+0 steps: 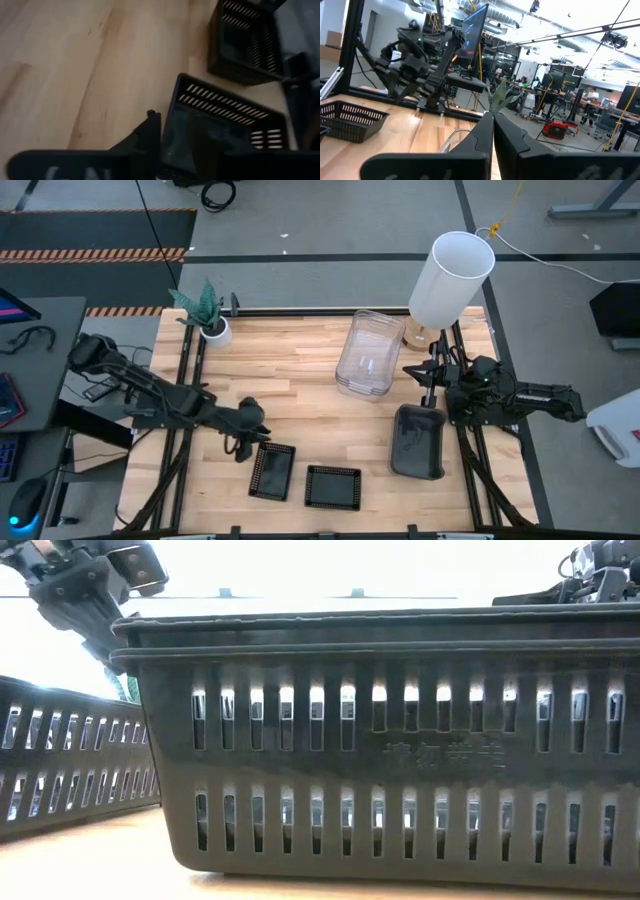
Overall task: Stack baskets by color
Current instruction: Stack the left black basket on top of the right black basket
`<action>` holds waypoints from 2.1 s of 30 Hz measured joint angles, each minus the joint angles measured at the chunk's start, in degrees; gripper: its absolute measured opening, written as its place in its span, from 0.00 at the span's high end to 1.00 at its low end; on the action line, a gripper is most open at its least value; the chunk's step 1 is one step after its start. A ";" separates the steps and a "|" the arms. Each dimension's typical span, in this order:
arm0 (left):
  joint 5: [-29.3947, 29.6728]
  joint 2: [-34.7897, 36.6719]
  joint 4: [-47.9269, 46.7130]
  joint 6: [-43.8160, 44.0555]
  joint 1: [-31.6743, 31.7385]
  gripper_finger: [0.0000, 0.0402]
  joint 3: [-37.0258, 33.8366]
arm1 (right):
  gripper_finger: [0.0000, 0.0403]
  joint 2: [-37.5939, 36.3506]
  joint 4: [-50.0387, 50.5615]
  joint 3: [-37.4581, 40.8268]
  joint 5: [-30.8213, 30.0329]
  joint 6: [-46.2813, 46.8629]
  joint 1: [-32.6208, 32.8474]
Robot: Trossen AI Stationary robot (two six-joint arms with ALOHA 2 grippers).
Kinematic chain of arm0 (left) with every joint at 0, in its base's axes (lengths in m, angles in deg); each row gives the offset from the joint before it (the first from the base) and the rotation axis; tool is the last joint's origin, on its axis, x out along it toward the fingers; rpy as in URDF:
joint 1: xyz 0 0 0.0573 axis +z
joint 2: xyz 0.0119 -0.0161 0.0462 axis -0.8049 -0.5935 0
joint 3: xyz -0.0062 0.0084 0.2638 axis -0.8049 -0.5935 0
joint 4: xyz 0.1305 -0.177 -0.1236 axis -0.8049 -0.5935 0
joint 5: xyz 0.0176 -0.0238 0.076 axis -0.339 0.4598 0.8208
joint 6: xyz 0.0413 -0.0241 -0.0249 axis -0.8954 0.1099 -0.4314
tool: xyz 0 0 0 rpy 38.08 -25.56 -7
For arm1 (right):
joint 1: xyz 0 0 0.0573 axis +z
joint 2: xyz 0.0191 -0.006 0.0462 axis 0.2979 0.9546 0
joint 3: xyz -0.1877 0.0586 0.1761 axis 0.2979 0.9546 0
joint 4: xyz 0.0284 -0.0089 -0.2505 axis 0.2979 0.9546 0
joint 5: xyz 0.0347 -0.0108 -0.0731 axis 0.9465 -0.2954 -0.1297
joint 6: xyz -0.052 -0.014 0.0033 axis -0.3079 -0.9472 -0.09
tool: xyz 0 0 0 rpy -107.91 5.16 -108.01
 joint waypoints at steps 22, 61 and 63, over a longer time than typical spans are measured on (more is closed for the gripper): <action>-8.13 -23.82 -21.40 -10.53 2.92 0.53 21.91 | 0.95 0.02 -0.03 0.00 0.00 0.01 0.02; -6.96 -34.65 -40.36 -24.49 3.44 0.99 37.78 | 0.95 0.02 -0.01 0.00 -0.22 0.01 0.02; -6.44 -34.64 -43.25 -26.93 3.51 0.99 41.55 | 0.95 0.02 -0.01 0.00 -0.22 0.01 0.02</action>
